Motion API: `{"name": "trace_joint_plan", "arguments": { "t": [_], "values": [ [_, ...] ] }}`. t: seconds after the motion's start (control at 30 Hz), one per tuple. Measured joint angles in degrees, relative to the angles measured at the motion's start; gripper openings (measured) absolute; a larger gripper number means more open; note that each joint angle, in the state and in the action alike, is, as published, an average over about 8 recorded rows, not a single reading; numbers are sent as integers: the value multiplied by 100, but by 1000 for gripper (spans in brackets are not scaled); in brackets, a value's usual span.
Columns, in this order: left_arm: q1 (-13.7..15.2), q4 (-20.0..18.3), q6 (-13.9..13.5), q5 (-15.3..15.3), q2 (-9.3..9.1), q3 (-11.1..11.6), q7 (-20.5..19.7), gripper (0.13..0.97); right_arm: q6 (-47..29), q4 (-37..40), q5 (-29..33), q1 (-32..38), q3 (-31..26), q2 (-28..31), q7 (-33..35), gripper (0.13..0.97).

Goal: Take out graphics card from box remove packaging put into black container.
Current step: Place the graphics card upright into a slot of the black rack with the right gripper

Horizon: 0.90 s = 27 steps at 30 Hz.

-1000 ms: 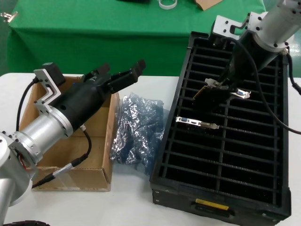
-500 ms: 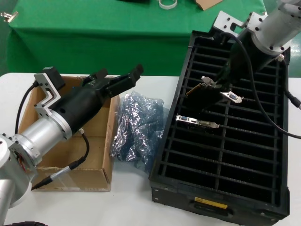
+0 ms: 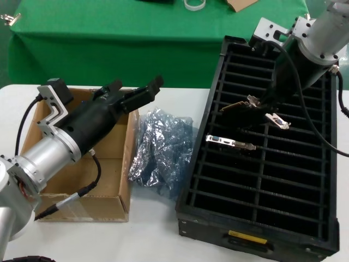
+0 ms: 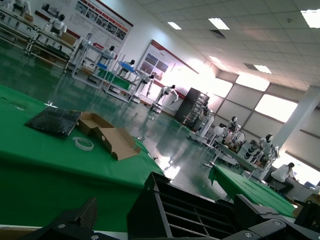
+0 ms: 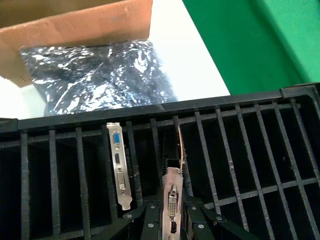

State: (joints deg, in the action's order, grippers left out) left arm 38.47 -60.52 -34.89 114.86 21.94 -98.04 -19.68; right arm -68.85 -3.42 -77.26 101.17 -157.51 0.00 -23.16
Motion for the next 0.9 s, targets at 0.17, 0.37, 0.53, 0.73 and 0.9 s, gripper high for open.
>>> {"name": "trace_joint_plan", "arguments": {
  "t": [0.17, 0.37, 0.53, 0.73, 0.9],
  "values": [
    [3, 28, -30, 16, 2, 38, 34, 966, -105, -54, 123, 41, -13, 0, 32, 190],
    [2, 47, -57, 35, 5, 85, 81, 966, -133, -128, 276, 77, -19, 0, 59, 190],
    [19, 85, -79, 50, -4, 122, 133, 966, -124, -179, 394, 99, -20, 0, 95, 190],
    [74, 189, -110, 59, -30, 153, 202, 966, -101, -241, 503, 99, -21, 0, 137, 190],
    [126, 295, -139, 59, -57, 165, 248, 966, -86, -284, 581, 75, -21, 0, 141, 190]
  ]
}}
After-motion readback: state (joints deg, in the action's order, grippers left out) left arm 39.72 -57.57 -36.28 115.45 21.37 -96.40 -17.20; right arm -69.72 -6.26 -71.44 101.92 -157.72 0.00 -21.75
